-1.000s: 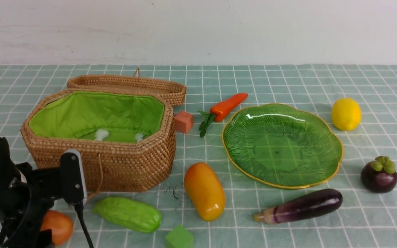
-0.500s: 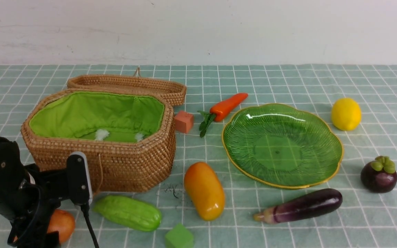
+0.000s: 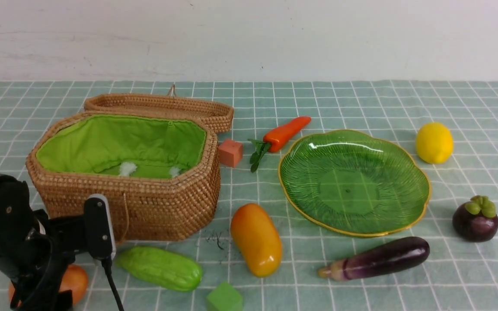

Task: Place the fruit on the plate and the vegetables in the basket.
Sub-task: Grab a potato with your left arm and place it in the basket on the left

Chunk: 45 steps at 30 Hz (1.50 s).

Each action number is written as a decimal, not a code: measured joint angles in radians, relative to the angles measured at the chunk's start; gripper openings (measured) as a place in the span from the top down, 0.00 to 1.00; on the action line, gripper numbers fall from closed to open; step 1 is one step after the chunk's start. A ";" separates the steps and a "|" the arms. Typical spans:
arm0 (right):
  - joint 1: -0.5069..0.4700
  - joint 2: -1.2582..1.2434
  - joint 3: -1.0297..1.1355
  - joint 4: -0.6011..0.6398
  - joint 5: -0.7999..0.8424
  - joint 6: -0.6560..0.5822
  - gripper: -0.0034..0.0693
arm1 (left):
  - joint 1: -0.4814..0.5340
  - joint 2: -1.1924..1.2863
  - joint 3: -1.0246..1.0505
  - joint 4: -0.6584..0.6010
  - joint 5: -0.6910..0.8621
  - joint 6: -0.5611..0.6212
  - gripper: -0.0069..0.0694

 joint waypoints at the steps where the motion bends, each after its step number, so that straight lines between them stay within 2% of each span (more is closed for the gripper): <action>1: 0.000 0.000 0.000 0.005 -0.013 0.009 0.76 | 0.000 -0.030 0.001 -0.006 0.025 -0.003 0.15; 6: 0.000 0.000 0.000 0.013 -0.080 0.032 0.76 | 0.000 -0.162 0.001 -0.086 0.085 -0.028 0.15; 10: 0.000 0.000 0.000 0.015 -0.162 0.033 0.76 | -0.007 -0.292 -0.017 -0.197 0.064 -0.040 0.15; 13: 0.000 0.000 0.000 0.021 -0.210 0.033 0.76 | -0.034 -0.328 -0.087 -0.211 0.049 -0.059 0.15; 21: 0.000 0.000 0.000 0.072 -0.276 0.033 0.75 | -0.074 -0.188 -0.420 -0.118 0.037 -0.107 0.15; 24: 0.000 0.000 0.000 0.086 -0.276 0.033 0.75 | -0.074 -0.118 -0.470 -0.099 0.024 -0.108 0.15; 33: 0.000 0.000 0.000 0.115 -0.246 0.033 0.75 | -0.074 0.032 -0.492 -0.004 -0.076 -0.110 0.14; 35: 0.000 0.000 0.000 0.116 -0.228 0.033 0.74 | -0.074 0.033 -0.492 0.014 -0.093 -0.110 0.08; 39: 0.000 0.000 0.000 0.116 -0.220 0.033 0.74 | -0.074 0.025 -0.493 0.013 -0.098 -0.110 0.03; 45: 0.000 0.000 0.000 0.116 -0.207 0.033 0.73 | -0.074 0.000 -0.493 -0.035 -0.084 -0.120 0.05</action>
